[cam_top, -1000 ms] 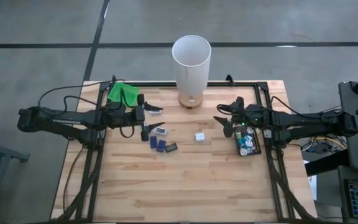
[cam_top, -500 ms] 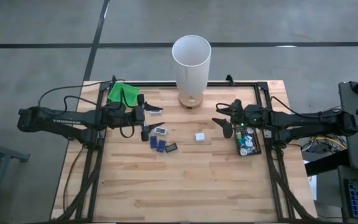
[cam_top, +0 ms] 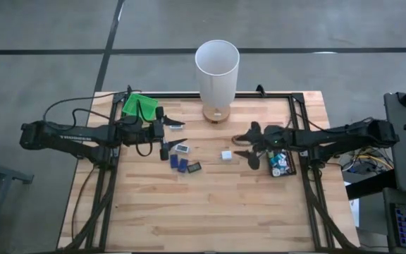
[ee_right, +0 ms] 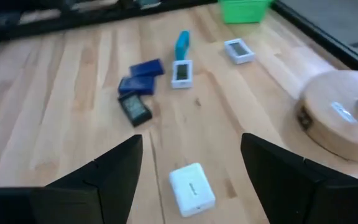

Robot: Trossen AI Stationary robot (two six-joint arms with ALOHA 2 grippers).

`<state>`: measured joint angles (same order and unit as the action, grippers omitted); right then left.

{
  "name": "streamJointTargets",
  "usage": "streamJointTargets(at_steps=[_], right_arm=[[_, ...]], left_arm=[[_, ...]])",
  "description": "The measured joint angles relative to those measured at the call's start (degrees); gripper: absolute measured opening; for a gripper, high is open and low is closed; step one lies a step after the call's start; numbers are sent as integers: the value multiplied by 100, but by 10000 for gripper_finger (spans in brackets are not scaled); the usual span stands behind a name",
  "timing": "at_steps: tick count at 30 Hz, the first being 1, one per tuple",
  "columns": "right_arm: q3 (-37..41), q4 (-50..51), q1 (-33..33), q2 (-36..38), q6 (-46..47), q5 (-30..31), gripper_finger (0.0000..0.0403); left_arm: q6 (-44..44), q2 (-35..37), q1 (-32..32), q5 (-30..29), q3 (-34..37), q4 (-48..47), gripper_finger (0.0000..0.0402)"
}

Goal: Pick & Place Office items
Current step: Put the white charger adapter into the black bin

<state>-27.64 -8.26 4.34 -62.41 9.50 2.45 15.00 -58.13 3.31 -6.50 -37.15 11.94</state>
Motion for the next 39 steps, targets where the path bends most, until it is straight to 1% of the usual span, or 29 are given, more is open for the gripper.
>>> streamJointTargets(at_steps=[4, 6, 10, 13, 18, 24, 27, 32, 39], right_arm=[[0, -564, -124, -629, -910, -115, 273], [0, -815, -168, -943, -1119, -110, 270], [0, -1262, -236, -1493, -1007, -125, 261], [0, -1340, -263, -1832, -796, -116, 258], [2, -1387, -260, -2292, -786, -122, 263], [-7, -1740, -257, -2580, -1217, -90, 267], [-11, -1783, -258, -2681, -1255, -61, 265], [-11, -1829, -256, -2862, -1299, 124, 267], [-11, -1947, -221, -2844, -1376, 523, 267]], left_arm=[[0, 0, 2, -10, 0, 0, 281], [0, 0, 0, -9, 0, 0, 281], [0, 0, 2, -9, -2, -1, 281], [0, 0, 2, -9, 0, 0, 281], [0, 0, 2, -7, 0, -2, 281], [0, 0, 3, -7, 0, -2, 281], [0, 0, 4, -4, 0, -2, 281], [0, -2, 4, 2, 0, -2, 281], [0, -4, 4, 7, 0, -2, 281]])
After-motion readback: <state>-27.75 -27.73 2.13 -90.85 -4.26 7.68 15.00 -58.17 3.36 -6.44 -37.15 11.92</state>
